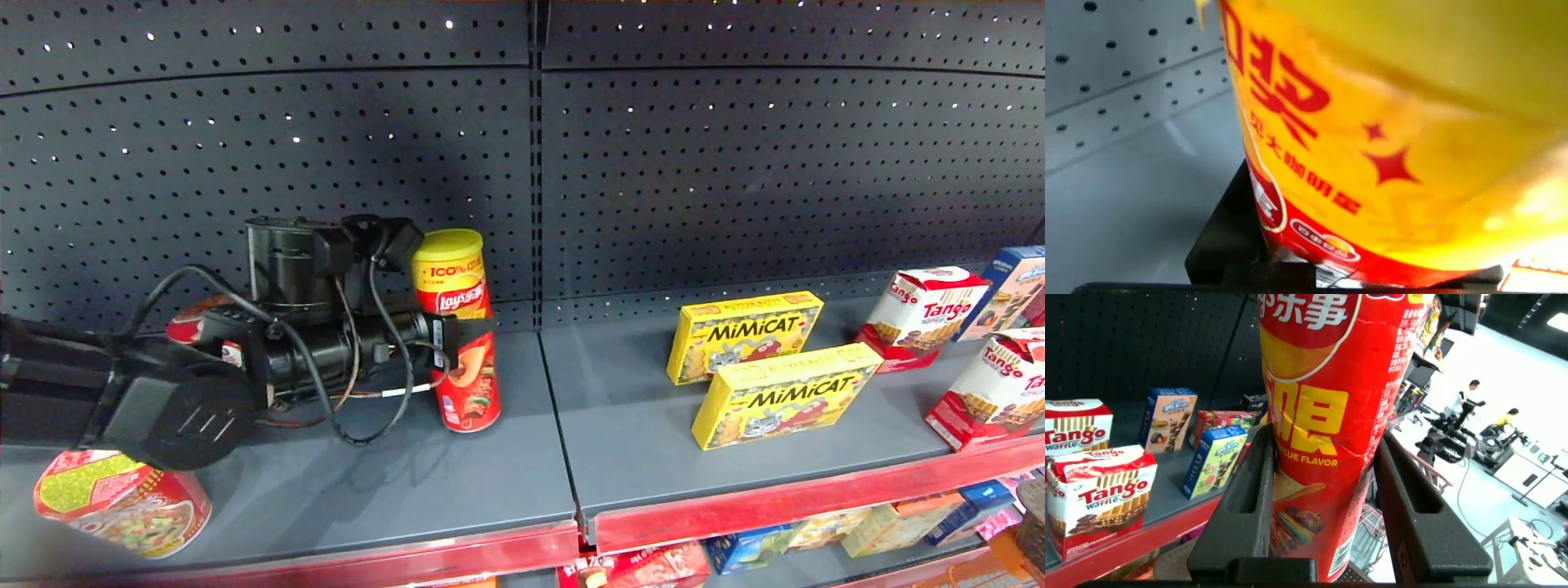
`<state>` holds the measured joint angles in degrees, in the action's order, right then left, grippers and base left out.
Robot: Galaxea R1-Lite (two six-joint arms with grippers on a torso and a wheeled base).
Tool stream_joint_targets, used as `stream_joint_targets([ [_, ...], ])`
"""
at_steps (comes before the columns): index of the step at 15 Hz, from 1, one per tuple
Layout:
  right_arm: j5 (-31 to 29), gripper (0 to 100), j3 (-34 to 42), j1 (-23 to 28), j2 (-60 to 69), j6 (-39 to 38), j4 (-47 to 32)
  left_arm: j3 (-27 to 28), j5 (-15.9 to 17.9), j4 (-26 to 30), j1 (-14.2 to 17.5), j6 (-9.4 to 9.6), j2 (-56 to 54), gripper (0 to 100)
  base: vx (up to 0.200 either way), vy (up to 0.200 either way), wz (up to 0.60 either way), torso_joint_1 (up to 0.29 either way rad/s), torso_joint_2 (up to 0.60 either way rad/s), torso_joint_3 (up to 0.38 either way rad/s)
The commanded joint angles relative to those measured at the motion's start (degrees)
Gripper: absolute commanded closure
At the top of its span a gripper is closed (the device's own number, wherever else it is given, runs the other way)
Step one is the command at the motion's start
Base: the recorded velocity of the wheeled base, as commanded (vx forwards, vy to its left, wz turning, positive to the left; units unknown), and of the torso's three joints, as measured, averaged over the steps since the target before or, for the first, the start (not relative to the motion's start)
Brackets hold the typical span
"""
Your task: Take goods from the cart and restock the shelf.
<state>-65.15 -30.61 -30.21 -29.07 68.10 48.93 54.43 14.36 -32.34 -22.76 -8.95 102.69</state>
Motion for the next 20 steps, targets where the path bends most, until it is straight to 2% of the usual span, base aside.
stream_joint_targets([
  [1,0.0,100,-0.1,0.0,1.1,0.1,0.0,-4.1,0.0,-0.1,-0.9,-0.02,-6.1,100,0.000,0.000,0.00,0.000,0.00,0.000],
  [6,0.0,100,0.3,0.0,3.1,1.2,-0.1,-14.5,0.1,0.0,-1.4,0.07,-13.7,100,0.000,0.000,0.00,0.000,0.00,0.000],
  [9,0.1,100,1.6,-0.1,4.1,1.2,0.0,-18.2,0.5,0.1,-1.4,0.86,-15.8,100,0.000,0.000,0.00,0.000,0.00,0.000],
  [15,0.2,100,1.8,-0.1,4.5,1.2,0.0,-17.3,0.9,0.1,-2.3,1.92,-14.5,100,0.000,0.000,0.00,0.000,0.00,0.000],
  [20,0.1,100,2.0,-0.4,4.5,1.2,-0.1,-15.7,2.6,-0.1,-3.2,2.80,-11.1,100,0.000,0.000,0.00,0.000,0.00,0.000],
])
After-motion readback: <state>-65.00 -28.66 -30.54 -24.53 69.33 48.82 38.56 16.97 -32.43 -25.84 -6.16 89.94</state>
